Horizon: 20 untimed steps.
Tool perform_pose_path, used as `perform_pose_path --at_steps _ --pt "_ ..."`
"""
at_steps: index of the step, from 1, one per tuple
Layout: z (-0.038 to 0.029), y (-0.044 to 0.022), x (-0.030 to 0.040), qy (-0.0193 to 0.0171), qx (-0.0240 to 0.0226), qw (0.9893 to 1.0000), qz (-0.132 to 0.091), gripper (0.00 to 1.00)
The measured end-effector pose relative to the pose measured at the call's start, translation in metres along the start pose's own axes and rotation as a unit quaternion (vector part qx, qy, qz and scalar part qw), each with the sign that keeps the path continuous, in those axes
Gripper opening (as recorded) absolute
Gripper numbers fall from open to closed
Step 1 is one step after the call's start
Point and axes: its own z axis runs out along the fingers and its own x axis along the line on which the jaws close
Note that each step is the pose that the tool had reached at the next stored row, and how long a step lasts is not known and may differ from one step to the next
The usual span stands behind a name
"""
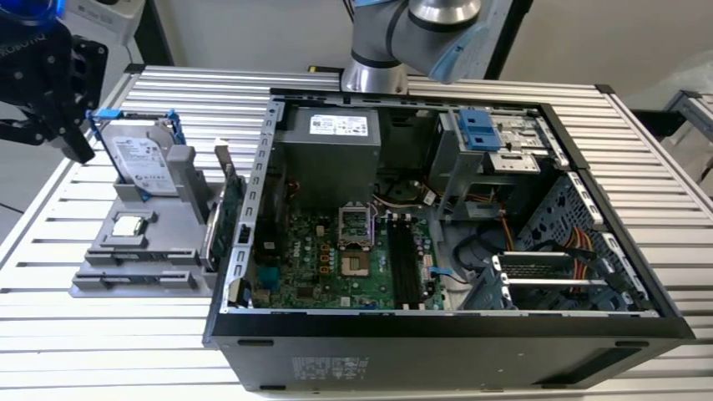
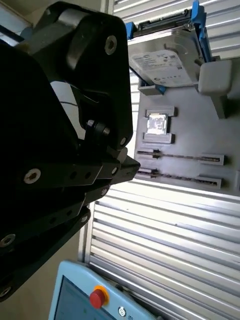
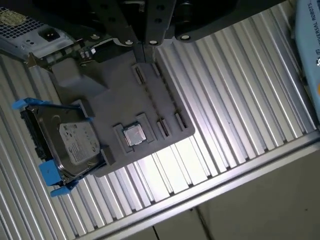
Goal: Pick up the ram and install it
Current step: 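Pick up the ram and move it above insertion slot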
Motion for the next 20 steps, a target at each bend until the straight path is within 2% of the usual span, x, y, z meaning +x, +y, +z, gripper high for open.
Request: perform_pose_path --at_steps 2,5,7,10,13,15,20 --pt "0.0000 0.0000 0.0000 0.0007 -0.0002 0.9998 -0.018 0.00" --pt "0.0000 0.0001 0.0000 0.0019 -0.0005 0.9990 -0.045 0.00" --pt "0.0000 0.0001 0.0000 0.0027 -0.0007 0.9980 -0.063 0.00" --pt "0.0000 0.0000 0.0000 0.0038 -0.0011 0.9959 -0.090 0.00" --pt "0.0000 0.0001 0.0000 0.0050 -0.0014 0.9931 -0.118 0.00" --pt "0.0000 0.0000 0.0000 0.0058 -0.0016 0.9908 -0.135 0.00" --pt "0.0000 0.0000 0.0000 0.0077 -0.0022 0.9835 -0.181 0.00"
